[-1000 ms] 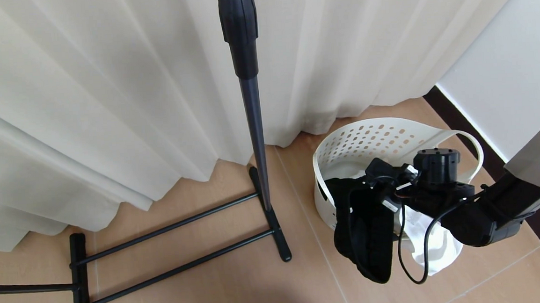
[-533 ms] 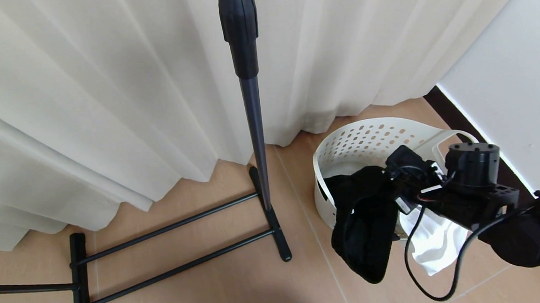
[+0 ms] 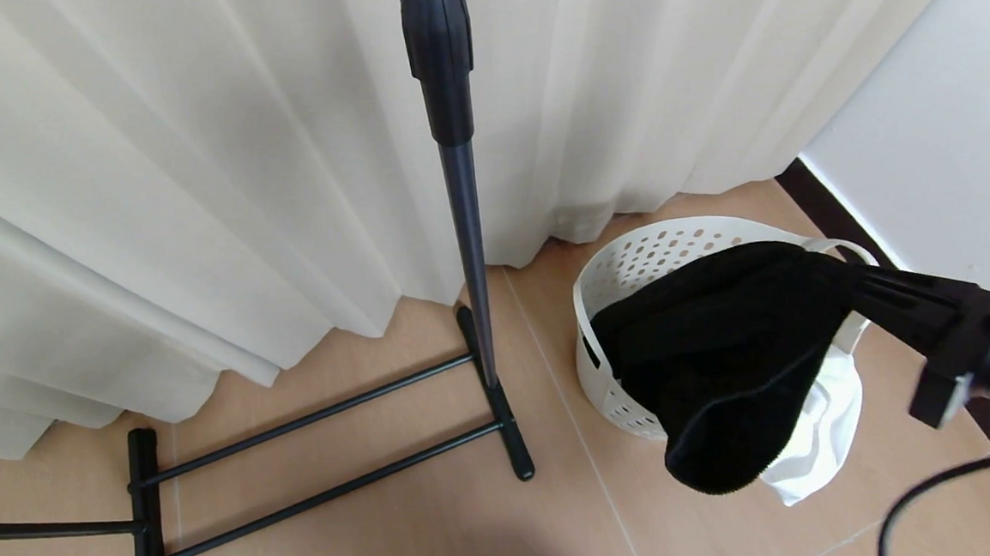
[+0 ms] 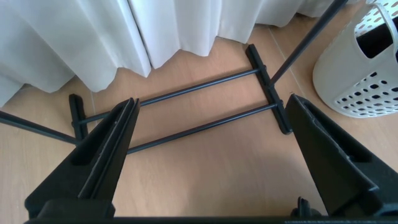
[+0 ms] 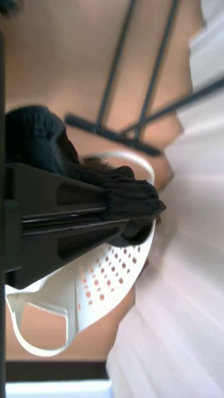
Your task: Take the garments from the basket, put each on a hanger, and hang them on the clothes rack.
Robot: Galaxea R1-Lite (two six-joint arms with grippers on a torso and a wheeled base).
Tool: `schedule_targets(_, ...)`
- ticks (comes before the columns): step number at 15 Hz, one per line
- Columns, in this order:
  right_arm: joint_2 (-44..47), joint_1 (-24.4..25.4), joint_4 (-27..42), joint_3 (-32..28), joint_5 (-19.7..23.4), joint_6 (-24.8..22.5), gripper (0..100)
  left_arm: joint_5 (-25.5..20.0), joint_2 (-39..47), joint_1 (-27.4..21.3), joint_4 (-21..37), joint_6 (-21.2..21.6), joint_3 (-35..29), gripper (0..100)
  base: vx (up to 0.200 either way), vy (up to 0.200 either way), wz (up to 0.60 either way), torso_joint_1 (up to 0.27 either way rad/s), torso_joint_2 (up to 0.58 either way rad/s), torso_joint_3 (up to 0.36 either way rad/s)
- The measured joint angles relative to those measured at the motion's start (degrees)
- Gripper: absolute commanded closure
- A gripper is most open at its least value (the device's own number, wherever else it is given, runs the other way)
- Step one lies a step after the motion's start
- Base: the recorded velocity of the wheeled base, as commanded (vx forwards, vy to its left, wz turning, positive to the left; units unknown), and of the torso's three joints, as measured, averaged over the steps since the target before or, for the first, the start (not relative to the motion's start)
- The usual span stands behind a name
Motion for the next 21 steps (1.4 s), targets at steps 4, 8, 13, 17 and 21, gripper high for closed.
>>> schedule_targets(4,-9.2,4.1,4.9,-0.9,0.4,0.8,100,0.0,0.0,0.0,0.0,-0.1,0.0,0,0.000,0.000,0.00,0.000,0.00,0.000)
schedule_targets(8,-10.5,4.5,5.2,-0.8,0.5,0.8,100,0.0,0.0,0.0,0.0,-0.2,0.0,0,0.000,0.000,0.00,0.001,0.00,0.095)
schedule_targets(13,-10.5,4.4,4.9,-0.9,0.4,0.9,100,0.0,0.0,0.0,0.0,-0.2,0.0,0,0.000,0.000,0.00,0.002,0.00,0.188)
schedule_targets(17,-10.4,4.4,4.8,-0.6,0.5,0.9,100,0.0,0.0,0.0,0.0,-0.2,0.0,0,0.000,0.000,0.00,0.004,0.00,0.201)
schedule_targets(21,-10.4,4.4,5.1,-0.5,0.4,0.9,100,0.0,0.0,0.0,0.0,-0.2,0.0,0,0.000,0.000,0.00,-0.001,0.00,0.199)
